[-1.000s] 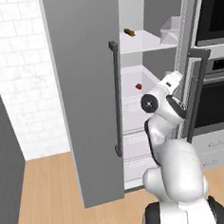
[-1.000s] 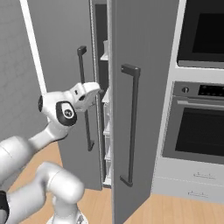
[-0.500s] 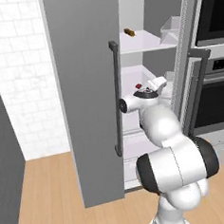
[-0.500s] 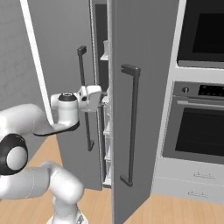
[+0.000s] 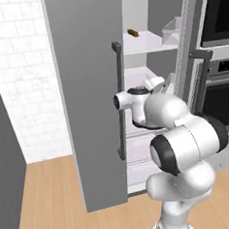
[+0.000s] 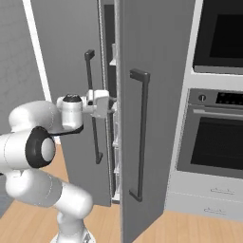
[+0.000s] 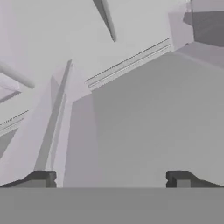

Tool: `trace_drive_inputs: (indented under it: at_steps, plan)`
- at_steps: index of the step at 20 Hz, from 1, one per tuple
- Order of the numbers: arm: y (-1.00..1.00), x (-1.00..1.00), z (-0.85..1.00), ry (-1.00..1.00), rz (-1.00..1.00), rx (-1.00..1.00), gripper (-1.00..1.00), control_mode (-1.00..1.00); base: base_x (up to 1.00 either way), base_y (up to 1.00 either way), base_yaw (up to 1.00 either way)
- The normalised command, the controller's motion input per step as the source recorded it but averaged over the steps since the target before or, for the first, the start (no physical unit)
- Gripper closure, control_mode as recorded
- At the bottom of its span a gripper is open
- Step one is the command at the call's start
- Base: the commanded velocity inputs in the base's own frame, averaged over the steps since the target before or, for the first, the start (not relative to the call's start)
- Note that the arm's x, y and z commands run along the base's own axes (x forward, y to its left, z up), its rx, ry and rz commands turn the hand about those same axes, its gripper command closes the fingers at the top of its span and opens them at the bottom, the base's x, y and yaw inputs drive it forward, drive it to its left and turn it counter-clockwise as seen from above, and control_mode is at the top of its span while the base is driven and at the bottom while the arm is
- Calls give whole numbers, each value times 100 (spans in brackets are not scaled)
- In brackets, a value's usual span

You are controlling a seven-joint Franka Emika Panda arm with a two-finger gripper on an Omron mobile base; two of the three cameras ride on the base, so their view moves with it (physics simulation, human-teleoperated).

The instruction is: Take the strawberry from the fridge and place it on top of the pancake, located on the dining counter.

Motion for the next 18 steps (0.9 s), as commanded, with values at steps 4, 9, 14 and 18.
trace_drive_inputs:
  at_steps: [4, 9, 14, 18]
  plan:
    - [-89, -77, 8, -20, 0, 1, -100, -100, 0, 0, 0]
    - [-98, -85, 12, -20, 0, 6, -100, -100, 0, 0, 0]
    - [-100, -33, 26, -6, 0, 11, -100, -100, 0, 0, 0]
    - [-100, -7, 29, -1, 0, 10, -100, -100, 0, 0, 0]
